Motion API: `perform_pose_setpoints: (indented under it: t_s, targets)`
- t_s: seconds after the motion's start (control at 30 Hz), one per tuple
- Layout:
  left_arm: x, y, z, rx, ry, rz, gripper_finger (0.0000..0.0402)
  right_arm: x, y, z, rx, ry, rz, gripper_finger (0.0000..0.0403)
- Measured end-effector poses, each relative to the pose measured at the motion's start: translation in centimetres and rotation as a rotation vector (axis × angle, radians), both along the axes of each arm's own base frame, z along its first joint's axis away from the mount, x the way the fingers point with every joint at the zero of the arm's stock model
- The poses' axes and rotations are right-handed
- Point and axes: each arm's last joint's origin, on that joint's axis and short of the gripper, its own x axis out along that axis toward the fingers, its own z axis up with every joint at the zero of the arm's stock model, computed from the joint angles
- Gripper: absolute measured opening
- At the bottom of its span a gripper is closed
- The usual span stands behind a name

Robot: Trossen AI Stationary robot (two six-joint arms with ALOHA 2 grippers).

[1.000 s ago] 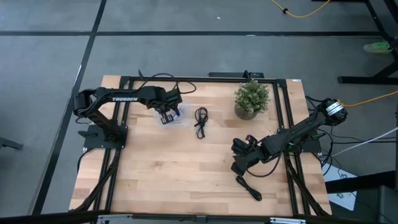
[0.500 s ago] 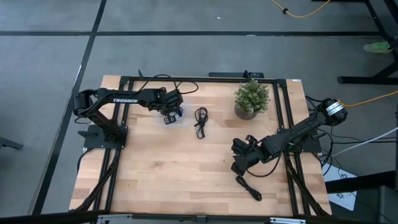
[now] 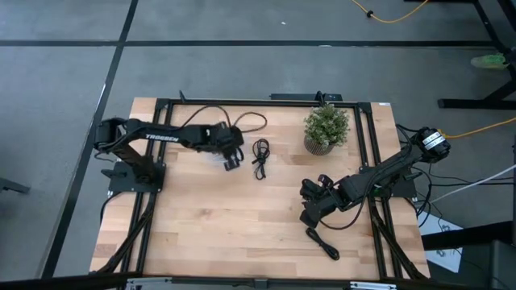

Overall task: Pick and place USB-C Cables
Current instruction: Put the bottom black USB cable into the transparent bin

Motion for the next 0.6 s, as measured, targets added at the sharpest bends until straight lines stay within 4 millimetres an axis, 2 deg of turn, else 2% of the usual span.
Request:
perform_pose_setpoints:
  t_s: [0.3, 0.47, 0.6]
  targets:
    - [3.8, -6.7, 4.3, 0.137, -0.495, -0.309, 0.0045, 0.1, -0.1, 0.1, -0.045, -0.028, -0.020, 0.0106]
    - [4.7, -10.2, 5.8, 0.109, -0.723, -0.380, 0.0045, 0.1, -0.2, 0.1, -0.060, -0.039, -0.030, 0.0106]
    - [4.5, -12.7, 6.7, 0.083, -0.817, -0.438, 0.0045, -0.1, 0.2, 0.0, 0.084, 0.029, -0.008, 0.0106]
